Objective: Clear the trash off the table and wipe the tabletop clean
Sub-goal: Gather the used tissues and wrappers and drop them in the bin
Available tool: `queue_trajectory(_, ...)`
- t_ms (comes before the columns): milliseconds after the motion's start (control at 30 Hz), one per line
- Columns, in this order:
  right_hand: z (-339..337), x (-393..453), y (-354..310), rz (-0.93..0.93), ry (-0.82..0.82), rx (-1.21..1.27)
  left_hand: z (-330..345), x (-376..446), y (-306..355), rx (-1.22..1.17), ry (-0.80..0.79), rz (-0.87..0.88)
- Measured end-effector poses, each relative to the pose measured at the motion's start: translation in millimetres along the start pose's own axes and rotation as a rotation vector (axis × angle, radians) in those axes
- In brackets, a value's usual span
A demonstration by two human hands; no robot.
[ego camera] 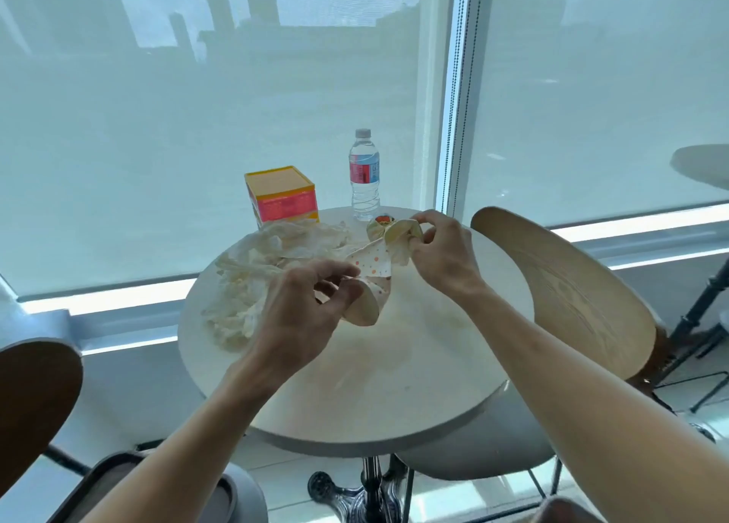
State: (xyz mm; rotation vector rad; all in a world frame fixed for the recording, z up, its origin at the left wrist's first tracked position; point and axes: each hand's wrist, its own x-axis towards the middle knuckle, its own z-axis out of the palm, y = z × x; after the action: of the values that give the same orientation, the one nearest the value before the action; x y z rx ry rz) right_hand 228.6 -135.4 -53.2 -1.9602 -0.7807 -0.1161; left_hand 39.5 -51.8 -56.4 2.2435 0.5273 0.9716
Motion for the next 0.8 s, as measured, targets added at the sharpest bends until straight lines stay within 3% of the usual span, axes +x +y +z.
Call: queue_trajectory(800,-156,-125,62,0.118,0.061,0.294,53,-89,92,-0.199,-0.055,-0.027)
